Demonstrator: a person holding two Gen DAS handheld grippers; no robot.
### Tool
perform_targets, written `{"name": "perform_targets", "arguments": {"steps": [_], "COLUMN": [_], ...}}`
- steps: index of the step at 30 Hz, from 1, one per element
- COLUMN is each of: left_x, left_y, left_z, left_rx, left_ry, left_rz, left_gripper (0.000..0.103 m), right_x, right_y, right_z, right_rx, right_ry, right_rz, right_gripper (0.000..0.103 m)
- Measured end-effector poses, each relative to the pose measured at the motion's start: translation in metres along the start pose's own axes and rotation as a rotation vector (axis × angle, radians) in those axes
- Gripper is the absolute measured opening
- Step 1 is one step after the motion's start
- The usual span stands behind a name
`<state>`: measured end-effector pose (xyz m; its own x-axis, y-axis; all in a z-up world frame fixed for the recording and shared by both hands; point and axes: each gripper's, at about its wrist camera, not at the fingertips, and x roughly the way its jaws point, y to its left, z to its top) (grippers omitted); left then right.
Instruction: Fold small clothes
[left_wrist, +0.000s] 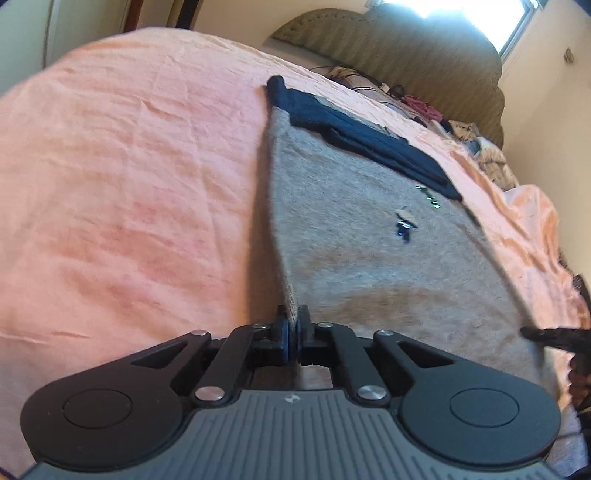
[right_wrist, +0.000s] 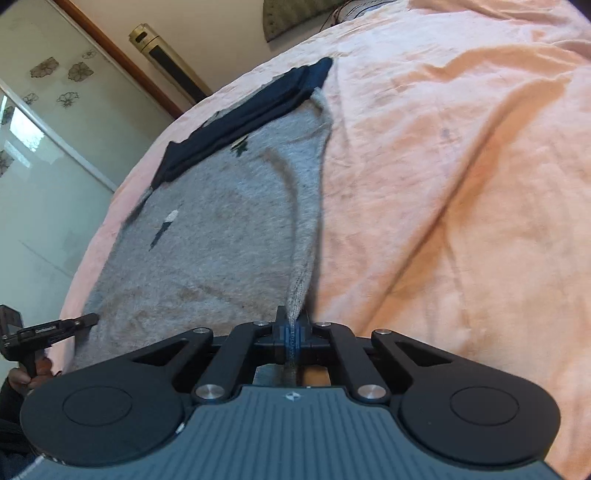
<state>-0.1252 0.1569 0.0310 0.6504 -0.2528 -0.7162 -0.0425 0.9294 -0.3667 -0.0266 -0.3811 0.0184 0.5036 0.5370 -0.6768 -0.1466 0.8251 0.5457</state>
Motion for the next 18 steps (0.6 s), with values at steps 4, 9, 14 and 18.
{"name": "perform_targets", "arguments": {"steps": [4, 9, 14, 18], "left_x": [-0.003, -0.014, -0.007, -0.009], "left_y": [0.016, 0.014, -0.005, -0.005], "left_z": [-0.01, -0.033, -0.039, -0.034], "left_rx": [-0.071, -0.156, -0.148, -0.12], "left_ry": [0.003, 0.063, 0.055, 0.097], "left_rz": [-0.048, -0.285, -0.274, -0.243], "left_gripper": [0.004, 0.07, 0.018, 0.007], "right_x": [-0.001, -0.015, -0.003, -0.02], "right_y": [-0.009, 0.002, 0.014, 0.015], "right_z": [-0.007, -0.023, -0.042, -0.041], "right_rx": [0.054, 0.083, 0.083, 0.036], "right_ry": [-0.008, 0.055, 0.111, 0.075], "right_rz": [0.046, 0.165, 0.185, 0.146], "right_gripper": [0.006, 0.057, 0.01, 0.009]}}
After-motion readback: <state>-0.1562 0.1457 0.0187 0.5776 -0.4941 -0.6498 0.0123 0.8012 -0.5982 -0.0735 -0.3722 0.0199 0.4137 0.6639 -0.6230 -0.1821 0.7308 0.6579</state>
